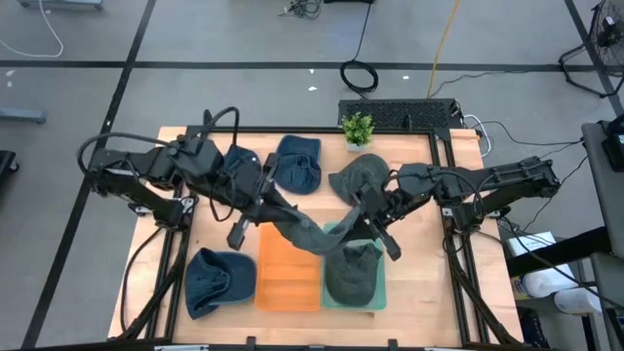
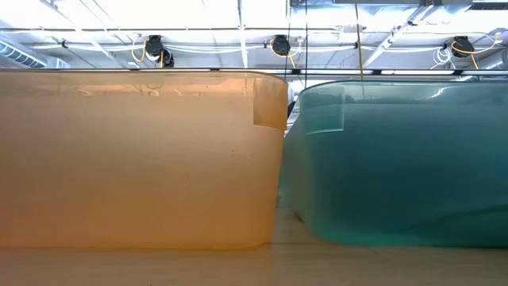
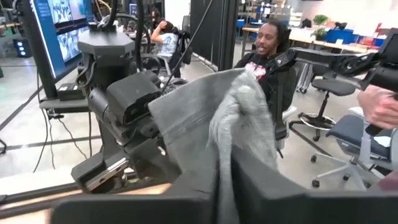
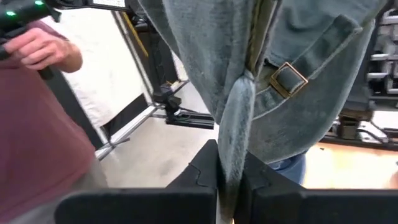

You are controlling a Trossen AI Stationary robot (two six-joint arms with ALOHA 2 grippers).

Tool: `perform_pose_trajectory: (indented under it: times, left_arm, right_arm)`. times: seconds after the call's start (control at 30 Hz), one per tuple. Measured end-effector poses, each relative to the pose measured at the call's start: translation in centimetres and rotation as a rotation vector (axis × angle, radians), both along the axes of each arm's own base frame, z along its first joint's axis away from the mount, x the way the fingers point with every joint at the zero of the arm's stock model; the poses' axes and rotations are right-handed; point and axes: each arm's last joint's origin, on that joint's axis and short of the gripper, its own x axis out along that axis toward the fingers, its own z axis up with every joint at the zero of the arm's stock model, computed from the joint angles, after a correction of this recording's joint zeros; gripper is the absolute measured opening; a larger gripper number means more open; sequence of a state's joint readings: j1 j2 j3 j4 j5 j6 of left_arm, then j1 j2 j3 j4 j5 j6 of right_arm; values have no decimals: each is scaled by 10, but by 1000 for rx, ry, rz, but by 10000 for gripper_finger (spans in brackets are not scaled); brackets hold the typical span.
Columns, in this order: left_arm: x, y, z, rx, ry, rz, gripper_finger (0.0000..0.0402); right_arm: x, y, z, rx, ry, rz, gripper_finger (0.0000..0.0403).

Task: Pick & Place hat
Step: Put the bottom black cap into the green bin

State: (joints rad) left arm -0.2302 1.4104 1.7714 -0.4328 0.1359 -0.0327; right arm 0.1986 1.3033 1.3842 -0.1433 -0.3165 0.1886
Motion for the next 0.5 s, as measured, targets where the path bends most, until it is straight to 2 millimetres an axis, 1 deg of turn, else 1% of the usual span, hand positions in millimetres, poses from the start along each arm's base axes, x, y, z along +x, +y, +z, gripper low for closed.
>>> perform_pose_trajectory:
  times: [0.03, 0.2, 0.3, 0.4, 0.5]
  left_arm:
    - [-1, 0, 1, -9, -1, -7, 14]
    - [-1, 1, 2, -33, 0, -29, 7]
    - [-4, 2, 4, -49, -10, -40, 6]
    - [-10, 5, 8, -72, -12, -33, 5]
    - [-17, 8, 12, -87, -22, -24, 4]
  right_arm:
    - [0, 0, 0, -1, -3, -3, 7]
    - [0, 0, 0, 1, -4, -3, 13]
    - [-1, -1, 1, 36, 15, -32, 20]
    - [-9, -4, 6, 75, 39, -67, 36]
    - [-22, -6, 13, 98, 36, -72, 60]
